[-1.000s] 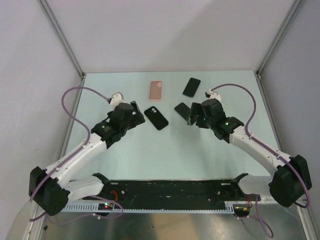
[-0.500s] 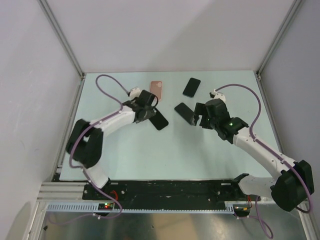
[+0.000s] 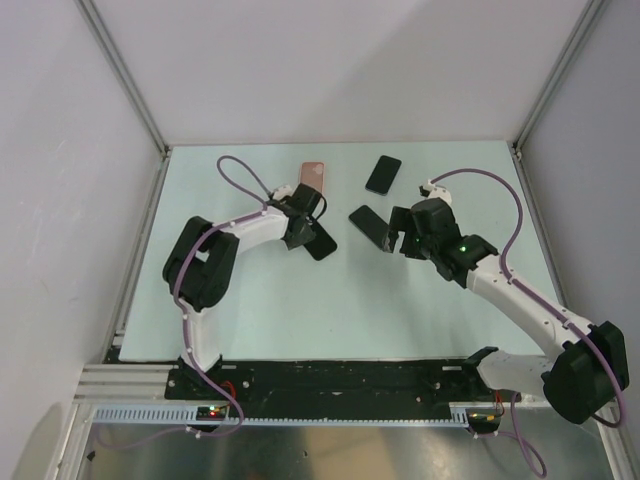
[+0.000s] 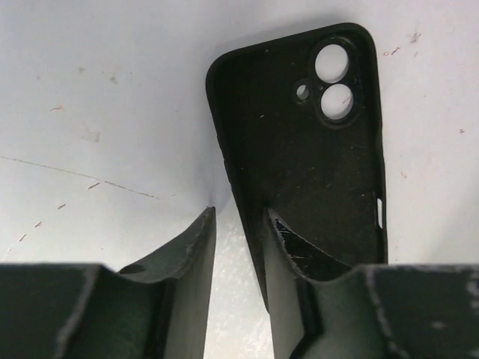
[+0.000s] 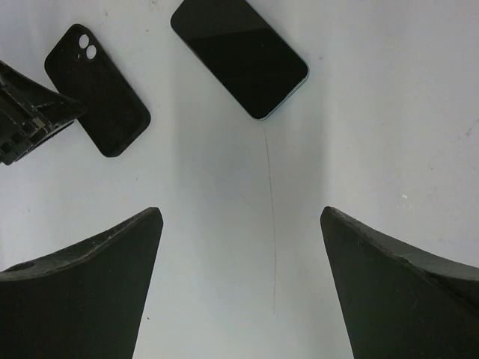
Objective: Put the phone into the phone case
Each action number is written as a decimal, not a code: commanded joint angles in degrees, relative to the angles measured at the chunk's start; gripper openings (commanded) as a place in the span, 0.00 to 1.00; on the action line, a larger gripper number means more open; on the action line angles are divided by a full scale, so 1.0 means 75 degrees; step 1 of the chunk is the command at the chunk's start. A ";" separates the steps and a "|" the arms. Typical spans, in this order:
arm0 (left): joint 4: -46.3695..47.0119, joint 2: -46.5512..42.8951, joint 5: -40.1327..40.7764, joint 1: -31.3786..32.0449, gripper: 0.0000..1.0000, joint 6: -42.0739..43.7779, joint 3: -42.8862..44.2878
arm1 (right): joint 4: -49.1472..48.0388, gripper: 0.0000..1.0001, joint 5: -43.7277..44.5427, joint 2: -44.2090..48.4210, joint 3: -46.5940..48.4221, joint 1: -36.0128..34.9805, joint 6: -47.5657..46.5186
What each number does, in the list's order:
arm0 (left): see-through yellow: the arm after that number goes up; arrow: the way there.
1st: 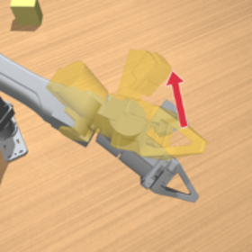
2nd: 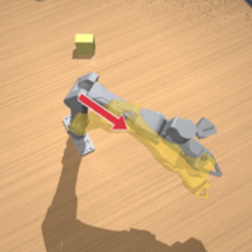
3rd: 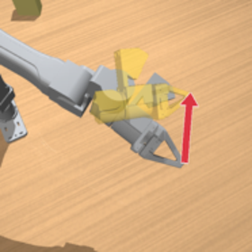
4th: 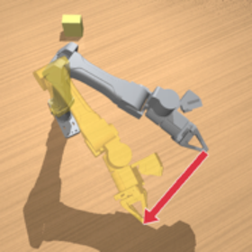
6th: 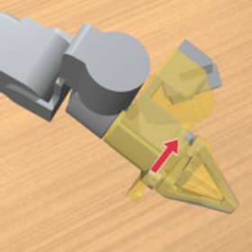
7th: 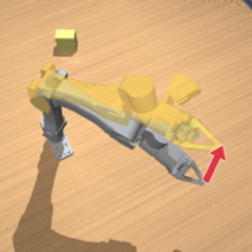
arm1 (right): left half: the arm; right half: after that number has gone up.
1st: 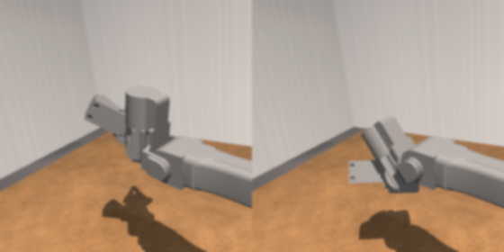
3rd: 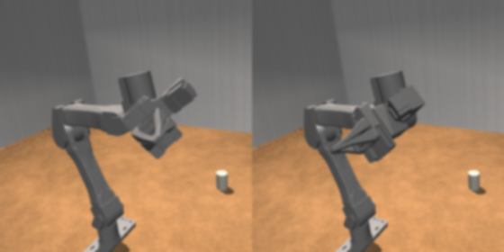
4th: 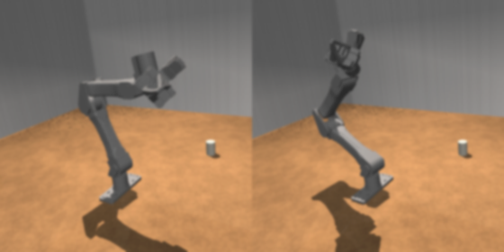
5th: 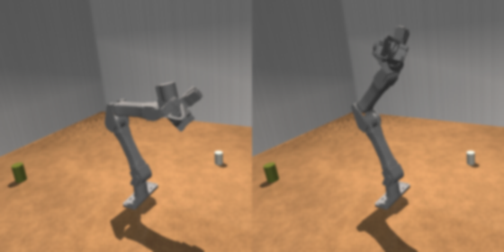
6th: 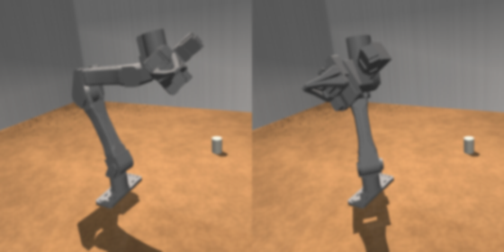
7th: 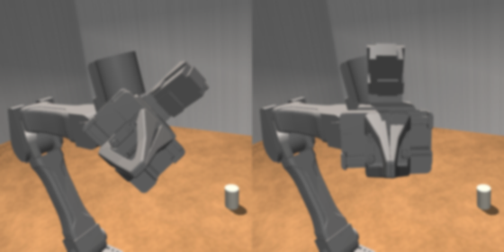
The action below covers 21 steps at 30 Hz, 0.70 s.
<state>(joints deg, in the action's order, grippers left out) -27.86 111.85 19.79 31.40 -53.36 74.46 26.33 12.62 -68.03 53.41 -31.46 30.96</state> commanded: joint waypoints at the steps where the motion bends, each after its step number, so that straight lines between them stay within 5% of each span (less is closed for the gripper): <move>1: 0.0031 0.0160 -0.0161 -0.0055 0.31 -0.0369 0.0246 | -0.0038 0.93 -0.0047 0.0034 0.0324 0.0026 -0.0085; 7: 0.0029 -0.0302 -0.0396 -0.0030 0.02 -0.0731 -0.0402 | -0.0379 0.93 -0.0295 -0.0157 0.0322 0.0072 -0.0174; 21: 0.0031 -0.3460 -0.0874 0.0463 0.02 -0.1807 -0.4061 | -0.3527 0.99 -0.2326 -0.2948 0.0925 0.0580 -0.3351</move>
<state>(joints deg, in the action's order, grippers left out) -25.02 89.62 14.76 33.89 -64.51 47.37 8.82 1.08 -84.55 56.77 -29.23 16.60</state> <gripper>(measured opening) 0.009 0.987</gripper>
